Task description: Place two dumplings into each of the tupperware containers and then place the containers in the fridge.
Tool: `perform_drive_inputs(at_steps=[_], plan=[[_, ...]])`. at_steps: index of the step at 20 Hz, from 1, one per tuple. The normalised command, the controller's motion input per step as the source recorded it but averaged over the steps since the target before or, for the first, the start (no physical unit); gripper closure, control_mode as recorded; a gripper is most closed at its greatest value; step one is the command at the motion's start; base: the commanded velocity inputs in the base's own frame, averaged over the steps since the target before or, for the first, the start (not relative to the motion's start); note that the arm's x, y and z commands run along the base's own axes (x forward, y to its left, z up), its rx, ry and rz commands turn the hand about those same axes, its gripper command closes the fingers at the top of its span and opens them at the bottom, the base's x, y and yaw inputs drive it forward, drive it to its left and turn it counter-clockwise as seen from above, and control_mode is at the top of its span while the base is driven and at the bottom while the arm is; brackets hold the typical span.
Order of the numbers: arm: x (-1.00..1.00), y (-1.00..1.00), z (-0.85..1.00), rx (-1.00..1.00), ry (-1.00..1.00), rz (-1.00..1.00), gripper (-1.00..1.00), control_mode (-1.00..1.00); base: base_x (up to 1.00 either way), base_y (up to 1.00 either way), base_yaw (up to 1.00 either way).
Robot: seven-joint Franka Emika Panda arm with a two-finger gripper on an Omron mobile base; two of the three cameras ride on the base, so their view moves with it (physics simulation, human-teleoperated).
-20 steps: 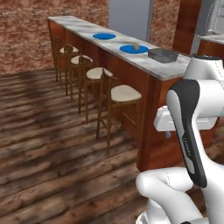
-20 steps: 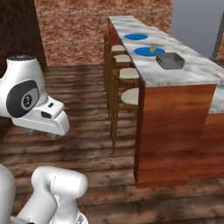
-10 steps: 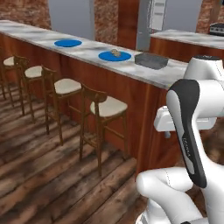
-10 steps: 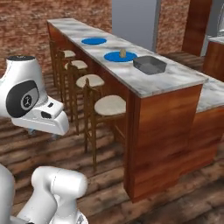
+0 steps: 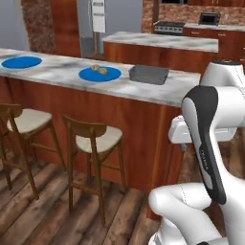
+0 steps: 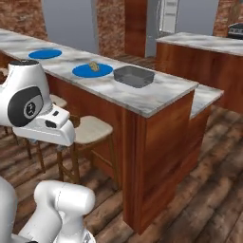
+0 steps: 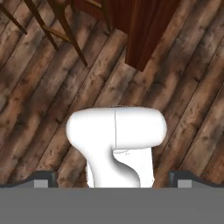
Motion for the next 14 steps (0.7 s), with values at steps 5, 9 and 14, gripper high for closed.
perform_drive_inputs(at_steps=[5,9,14], plan=[[0.00,0.00,0.00,0.00,0.00,0.00,-1.00,1.00,0.15,0.82,-0.56],[0.00,0.00,0.00,0.00,0.00,0.00,-1.00,1.00,0.16,0.88,-0.54],[0.00,0.00,0.00,0.00,0.00,0.00,-1.00,1.00,0.05,0.86,-0.44]])
